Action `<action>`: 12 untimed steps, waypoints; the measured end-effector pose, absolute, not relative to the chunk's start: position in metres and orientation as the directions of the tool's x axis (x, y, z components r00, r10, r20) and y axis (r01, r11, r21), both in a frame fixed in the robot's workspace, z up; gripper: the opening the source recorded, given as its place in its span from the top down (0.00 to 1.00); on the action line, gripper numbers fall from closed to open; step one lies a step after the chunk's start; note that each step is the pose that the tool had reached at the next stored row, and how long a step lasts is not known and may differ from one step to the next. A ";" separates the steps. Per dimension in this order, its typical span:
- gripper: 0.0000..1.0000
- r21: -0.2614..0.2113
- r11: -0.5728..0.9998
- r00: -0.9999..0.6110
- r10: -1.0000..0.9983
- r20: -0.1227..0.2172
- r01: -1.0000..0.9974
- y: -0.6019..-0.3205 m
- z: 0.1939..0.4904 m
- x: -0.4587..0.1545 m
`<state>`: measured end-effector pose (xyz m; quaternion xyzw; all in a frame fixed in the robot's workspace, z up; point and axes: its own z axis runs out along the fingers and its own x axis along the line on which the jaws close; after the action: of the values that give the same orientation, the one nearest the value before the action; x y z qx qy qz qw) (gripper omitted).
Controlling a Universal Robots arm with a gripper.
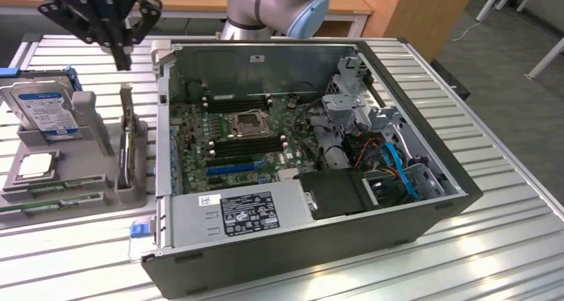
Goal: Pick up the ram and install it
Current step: 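Reach for the ram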
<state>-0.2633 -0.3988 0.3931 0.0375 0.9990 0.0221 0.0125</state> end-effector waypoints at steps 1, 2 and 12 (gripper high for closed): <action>0.89 0.045 0.996 -0.997 0.075 -0.023 0.074 -0.399 0.393 -0.268; 0.89 0.045 0.996 -0.997 0.075 -0.023 0.074 -0.399 0.393 -0.272; 0.89 0.045 0.996 -0.997 0.075 -0.023 0.074 -0.399 0.393 -0.318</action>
<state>-0.3179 -0.3989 0.3929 0.0374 0.9990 0.0220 0.0125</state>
